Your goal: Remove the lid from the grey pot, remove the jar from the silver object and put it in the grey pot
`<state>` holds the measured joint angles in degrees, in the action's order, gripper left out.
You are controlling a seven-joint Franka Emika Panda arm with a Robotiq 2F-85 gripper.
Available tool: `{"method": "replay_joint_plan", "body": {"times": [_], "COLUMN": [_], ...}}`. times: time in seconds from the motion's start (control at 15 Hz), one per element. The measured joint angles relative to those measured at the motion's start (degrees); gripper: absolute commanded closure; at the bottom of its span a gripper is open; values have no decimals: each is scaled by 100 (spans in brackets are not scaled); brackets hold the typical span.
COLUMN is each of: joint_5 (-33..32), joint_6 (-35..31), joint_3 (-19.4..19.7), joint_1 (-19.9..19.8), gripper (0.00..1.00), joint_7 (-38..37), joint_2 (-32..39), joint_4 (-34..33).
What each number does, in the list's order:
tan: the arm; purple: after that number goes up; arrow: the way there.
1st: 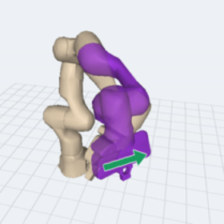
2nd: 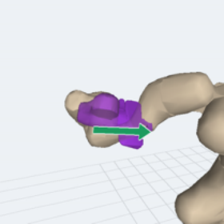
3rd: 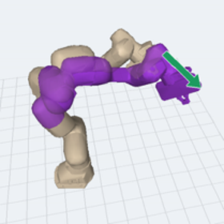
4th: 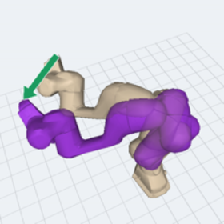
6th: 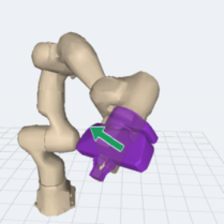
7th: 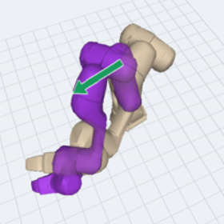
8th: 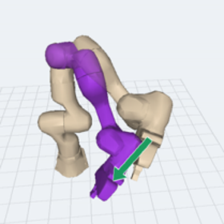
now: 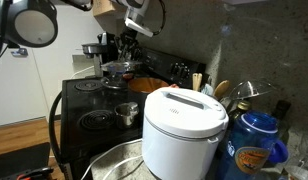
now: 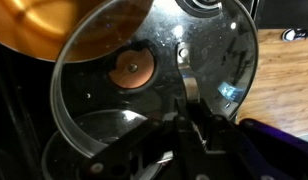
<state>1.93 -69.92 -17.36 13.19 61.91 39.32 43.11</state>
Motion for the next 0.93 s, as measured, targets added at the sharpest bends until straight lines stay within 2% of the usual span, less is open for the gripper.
{"method": "replay_joint_plan", "body": {"times": [0.33,0.6,0.93], "joint_5": [0,0,93], "joint_6": [586,666,790], "joint_3": [-119,-202,-492], "joint_1": [57,59,61], "gripper": [95,95,95], "joint_7": [238,510,1018], "joint_2": [55,42,39], "joint_4": [-1,-5,31]}}
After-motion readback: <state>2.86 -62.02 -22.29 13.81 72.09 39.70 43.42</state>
